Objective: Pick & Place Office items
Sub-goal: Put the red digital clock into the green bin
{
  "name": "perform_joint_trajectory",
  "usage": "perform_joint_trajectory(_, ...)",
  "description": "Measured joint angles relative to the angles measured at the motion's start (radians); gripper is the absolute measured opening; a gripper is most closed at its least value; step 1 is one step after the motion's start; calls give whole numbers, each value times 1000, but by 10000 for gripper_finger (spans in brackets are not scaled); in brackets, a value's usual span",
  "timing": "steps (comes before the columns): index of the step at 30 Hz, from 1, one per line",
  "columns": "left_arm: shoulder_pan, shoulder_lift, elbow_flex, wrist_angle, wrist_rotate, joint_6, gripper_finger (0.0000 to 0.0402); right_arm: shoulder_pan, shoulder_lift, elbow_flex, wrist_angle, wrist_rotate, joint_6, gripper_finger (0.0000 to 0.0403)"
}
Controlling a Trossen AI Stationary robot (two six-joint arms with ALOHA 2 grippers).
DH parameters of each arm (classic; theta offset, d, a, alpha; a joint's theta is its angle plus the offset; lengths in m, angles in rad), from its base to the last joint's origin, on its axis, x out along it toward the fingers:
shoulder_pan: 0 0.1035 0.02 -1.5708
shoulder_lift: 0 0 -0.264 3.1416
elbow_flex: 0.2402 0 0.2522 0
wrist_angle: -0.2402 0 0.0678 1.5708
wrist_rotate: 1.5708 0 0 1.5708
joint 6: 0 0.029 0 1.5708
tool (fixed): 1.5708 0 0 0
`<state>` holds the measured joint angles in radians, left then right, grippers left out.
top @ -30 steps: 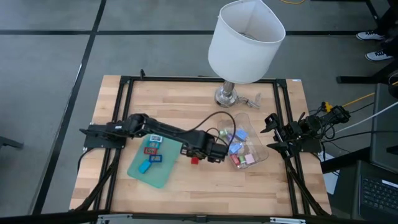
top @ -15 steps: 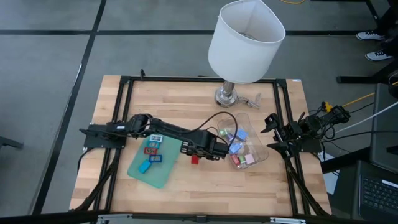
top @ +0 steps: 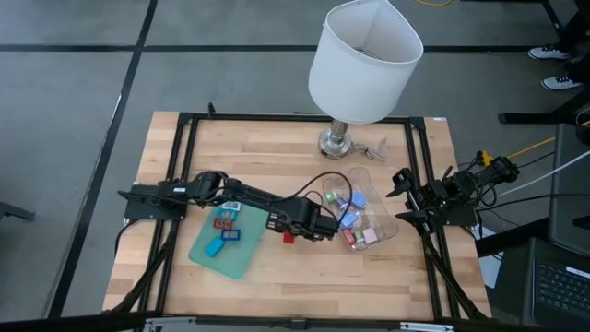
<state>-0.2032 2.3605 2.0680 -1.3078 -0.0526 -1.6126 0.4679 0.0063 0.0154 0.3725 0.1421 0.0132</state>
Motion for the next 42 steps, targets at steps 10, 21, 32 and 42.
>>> perform_joint_trajectory(10,-33,-4,-134,127,79,-46,281,0,0,0,0,0,0,279)
perform_joint_trajectory(21,-13,-10,-209,224,126,14,238,0,0,0,0,0,0,279)
perform_joint_trajectory(32,-10,-43,-214,241,67,42,152,0,0,0,0,0,0,279)
perform_joint_trajectory(42,-26,-204,-213,545,-469,99,152,0,0,0,0,0,0,279)
